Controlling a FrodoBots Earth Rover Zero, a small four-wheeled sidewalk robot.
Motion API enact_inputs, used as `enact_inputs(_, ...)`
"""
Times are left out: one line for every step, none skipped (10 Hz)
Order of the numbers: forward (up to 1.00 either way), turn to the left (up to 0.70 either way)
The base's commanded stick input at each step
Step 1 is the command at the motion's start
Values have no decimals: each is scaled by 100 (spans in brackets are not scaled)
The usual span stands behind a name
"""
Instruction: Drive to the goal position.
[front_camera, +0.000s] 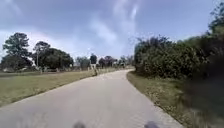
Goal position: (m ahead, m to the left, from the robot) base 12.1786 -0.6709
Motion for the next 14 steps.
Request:
enact_inputs(70,0)
enact_inputs(70,0)
enact_inputs(70,0)
enact_inputs(70,0)
enact_inputs(70,0)
enact_inputs(70,0)
enact_inputs(70,0)
enact_inputs(70,0)
enact_inputs(70,0)
enact_inputs(70,0)
enact_inputs(70,0)
enact_inputs(70,0)
enact_inputs(70,0)
enact_inputs(70,0)
